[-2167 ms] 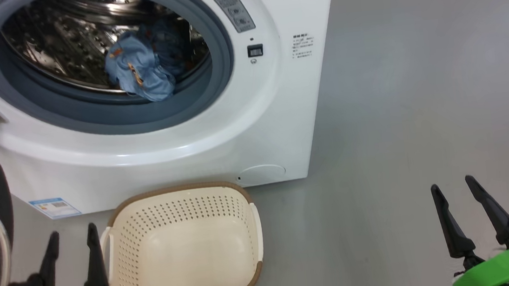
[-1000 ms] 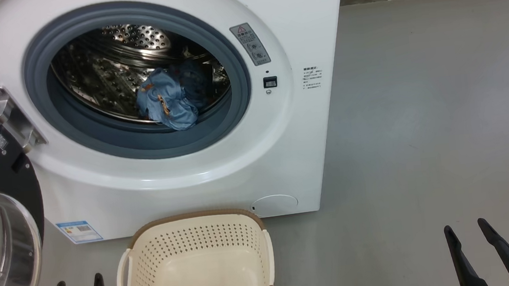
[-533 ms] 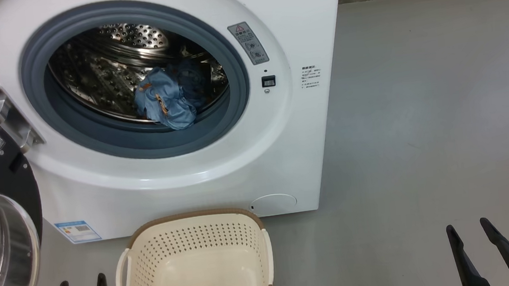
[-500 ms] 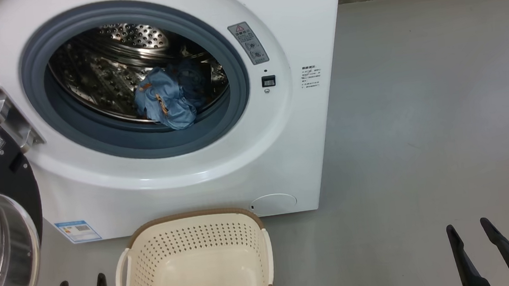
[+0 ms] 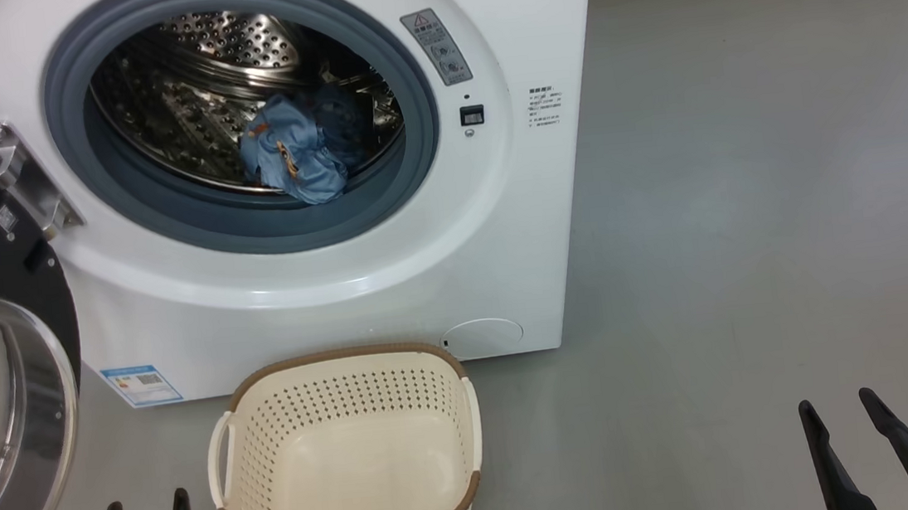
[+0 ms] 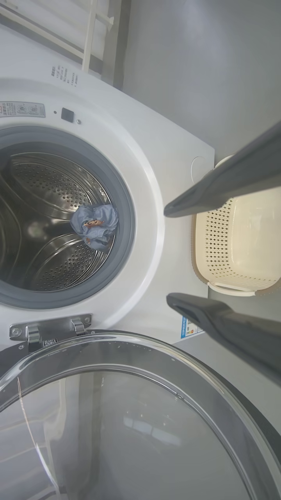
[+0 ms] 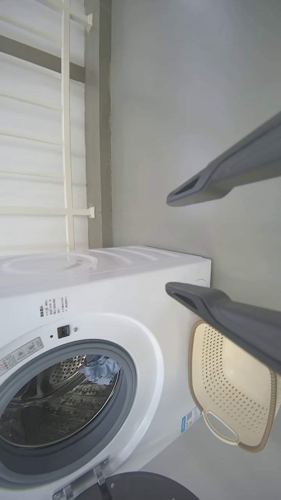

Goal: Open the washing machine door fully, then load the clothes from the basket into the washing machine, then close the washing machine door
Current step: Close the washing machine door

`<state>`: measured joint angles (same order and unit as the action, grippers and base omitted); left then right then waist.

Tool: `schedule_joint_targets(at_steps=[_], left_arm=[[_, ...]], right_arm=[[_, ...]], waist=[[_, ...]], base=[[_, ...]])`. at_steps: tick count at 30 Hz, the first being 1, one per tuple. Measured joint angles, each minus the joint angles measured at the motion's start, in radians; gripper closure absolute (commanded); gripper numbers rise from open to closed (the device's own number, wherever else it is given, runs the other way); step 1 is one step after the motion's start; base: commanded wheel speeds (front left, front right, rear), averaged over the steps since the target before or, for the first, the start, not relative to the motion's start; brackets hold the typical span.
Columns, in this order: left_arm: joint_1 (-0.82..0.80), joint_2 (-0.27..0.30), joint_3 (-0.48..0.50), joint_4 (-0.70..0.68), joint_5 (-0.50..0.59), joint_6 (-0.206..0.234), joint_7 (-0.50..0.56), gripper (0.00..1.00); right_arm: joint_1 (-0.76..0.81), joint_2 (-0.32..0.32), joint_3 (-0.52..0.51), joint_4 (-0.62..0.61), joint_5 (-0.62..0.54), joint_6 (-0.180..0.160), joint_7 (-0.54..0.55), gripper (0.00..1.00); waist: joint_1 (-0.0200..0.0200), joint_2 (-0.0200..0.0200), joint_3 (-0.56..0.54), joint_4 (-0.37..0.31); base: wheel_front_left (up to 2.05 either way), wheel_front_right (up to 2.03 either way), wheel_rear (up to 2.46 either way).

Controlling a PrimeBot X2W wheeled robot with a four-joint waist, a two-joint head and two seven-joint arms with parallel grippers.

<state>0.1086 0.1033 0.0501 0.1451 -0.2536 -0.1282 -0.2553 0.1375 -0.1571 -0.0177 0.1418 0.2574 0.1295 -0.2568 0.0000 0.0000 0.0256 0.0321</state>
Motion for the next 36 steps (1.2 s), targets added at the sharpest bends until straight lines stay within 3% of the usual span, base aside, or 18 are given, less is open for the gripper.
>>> schedule_joint_targets(at_steps=[19, 36], left_arm=[[-0.001, -0.013, 0.016, 0.005, -0.01, 0.0, 0.0, 0.0], [-0.005, -0.056, 0.044, 0.005, -0.015, 0.0, 0.0, 0.0]], right_arm=[[0.0, -0.001, 0.004, -0.006, 0.0, 0.0, 0.0, 0.0], [-0.005, -0.034, 0.044, -0.004, 0.0, 0.0, 0.0, 0.0]], waist=[[0.0, 0.0, 0.006, 0.044], [0.0, 0.0, 0.024, 0.226]], base=[[-0.04, 0.04, 0.0], [0.0, 0.0, 0.0]])
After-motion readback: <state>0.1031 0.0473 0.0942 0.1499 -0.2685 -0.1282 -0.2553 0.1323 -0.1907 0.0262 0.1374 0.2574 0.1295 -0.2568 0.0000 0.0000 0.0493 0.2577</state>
